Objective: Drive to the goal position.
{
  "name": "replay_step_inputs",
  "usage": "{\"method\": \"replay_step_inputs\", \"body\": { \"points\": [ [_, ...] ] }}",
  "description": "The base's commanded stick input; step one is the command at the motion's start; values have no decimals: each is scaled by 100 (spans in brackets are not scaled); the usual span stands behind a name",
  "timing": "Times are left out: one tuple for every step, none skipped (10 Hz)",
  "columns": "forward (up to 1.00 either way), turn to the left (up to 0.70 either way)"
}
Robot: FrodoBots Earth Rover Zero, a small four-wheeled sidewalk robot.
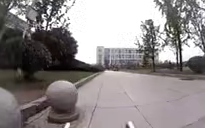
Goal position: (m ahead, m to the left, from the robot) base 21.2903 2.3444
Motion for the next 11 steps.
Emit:
{"method": "replay_step_inputs", "body": {
  "points": [
    [60,0],
    [60,0],
    [60,0],
    [60,-6],
    [60,-15],
    [60,-15],
    [60,-15],
    [60,-15],
    [60,-15],
    [60,-15],
    [60,-15]
  ]
}}
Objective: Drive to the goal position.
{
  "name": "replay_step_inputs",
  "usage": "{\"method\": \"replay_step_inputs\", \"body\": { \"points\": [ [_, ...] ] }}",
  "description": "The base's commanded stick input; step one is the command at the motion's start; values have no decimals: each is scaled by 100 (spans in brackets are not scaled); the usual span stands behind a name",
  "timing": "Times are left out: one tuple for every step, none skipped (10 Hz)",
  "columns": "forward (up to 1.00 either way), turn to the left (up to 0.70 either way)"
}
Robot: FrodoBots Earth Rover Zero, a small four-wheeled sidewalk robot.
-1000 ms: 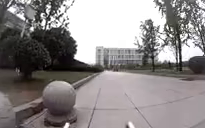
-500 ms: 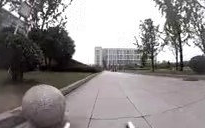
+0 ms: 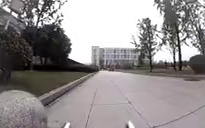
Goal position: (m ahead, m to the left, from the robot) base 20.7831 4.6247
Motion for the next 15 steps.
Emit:
{"method": "replay_step_inputs", "body": {
  "points": [
    [60,-15],
    [60,-15],
    [60,-15],
    [60,-3],
    [60,0],
    [60,0],
    [60,0],
    [60,0],
    [60,0],
    [60,0],
    [60,0],
    [60,0],
    [60,0],
    [60,0],
    [60,0]
  ]
}}
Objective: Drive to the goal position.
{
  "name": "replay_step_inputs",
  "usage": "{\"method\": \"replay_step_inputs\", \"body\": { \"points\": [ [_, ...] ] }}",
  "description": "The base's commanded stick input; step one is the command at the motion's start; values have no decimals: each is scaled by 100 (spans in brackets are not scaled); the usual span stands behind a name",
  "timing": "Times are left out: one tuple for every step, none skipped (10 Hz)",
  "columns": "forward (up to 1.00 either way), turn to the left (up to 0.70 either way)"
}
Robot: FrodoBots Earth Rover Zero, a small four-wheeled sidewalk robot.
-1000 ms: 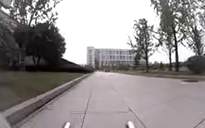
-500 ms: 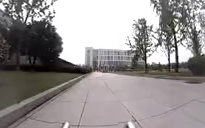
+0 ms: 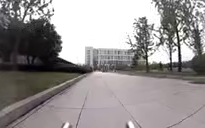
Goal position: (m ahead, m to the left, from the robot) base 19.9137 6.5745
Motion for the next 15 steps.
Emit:
{"method": "replay_step_inputs", "body": {
  "points": [
    [60,0],
    [60,0],
    [60,0],
    [60,0],
    [60,0],
    [60,0],
    [60,0],
    [60,0],
    [60,0],
    [60,0],
    [60,0],
    [60,0],
    [60,0],
    [60,0],
    [60,0]
  ]
}}
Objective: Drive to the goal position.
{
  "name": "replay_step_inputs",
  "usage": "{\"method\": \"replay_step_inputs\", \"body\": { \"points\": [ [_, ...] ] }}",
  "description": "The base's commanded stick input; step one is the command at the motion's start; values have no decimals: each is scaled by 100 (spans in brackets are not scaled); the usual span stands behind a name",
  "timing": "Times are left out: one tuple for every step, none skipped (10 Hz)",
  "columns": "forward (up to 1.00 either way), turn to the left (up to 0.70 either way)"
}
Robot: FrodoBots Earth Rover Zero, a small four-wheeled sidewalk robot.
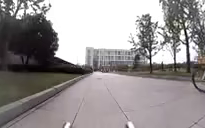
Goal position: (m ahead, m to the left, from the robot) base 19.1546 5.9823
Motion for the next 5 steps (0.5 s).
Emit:
{"method": "replay_step_inputs", "body": {
  "points": [
    [60,0],
    [60,0],
    [60,0],
    [60,0],
    [60,0]
  ]
}}
